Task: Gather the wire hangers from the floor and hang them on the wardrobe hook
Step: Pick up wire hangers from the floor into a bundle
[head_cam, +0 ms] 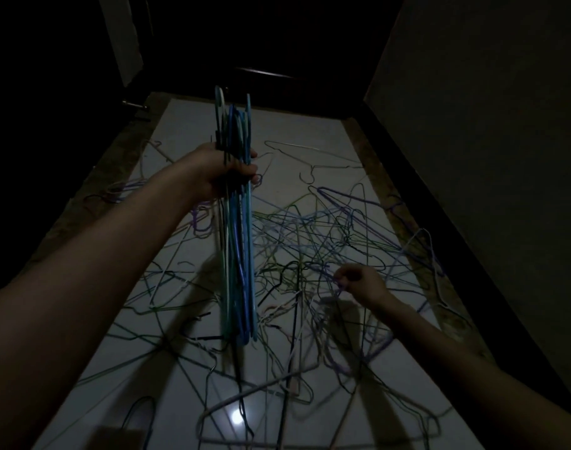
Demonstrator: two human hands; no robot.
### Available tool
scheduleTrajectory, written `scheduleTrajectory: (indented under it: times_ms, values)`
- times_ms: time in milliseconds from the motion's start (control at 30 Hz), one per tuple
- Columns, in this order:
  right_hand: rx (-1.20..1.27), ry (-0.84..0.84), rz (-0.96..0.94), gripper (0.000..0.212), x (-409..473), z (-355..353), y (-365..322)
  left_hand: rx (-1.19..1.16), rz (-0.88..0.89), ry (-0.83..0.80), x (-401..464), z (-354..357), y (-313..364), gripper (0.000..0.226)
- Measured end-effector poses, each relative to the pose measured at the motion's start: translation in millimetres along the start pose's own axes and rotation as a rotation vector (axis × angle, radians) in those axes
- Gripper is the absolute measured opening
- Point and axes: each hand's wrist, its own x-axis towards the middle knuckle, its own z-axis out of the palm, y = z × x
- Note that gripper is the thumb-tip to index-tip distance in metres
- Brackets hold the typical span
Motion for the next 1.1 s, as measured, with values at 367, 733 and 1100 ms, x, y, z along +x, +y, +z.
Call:
scheduleTrajectory:
  times_ms: [367, 733, 1100]
  values:
    - [0.124, -0.052, -0.116, 0.021, 0.0, -34.0, -35.4, 0.065, -0.009, 0.033, 0.6, -6.3, 0.3, 0.024]
    - [0.239, -0.213, -0.118, 0.022, 2.6, -57.1, -74.1, 0.106, -0.009, 0.043, 1.0, -6.4, 0.8, 0.023]
    - [0.804, -0.412, 0.168, 0.026, 23.1, -82.2, -94.6, 0.083, 0.005, 0.085, 1.8, -11.3, -0.2, 0.023]
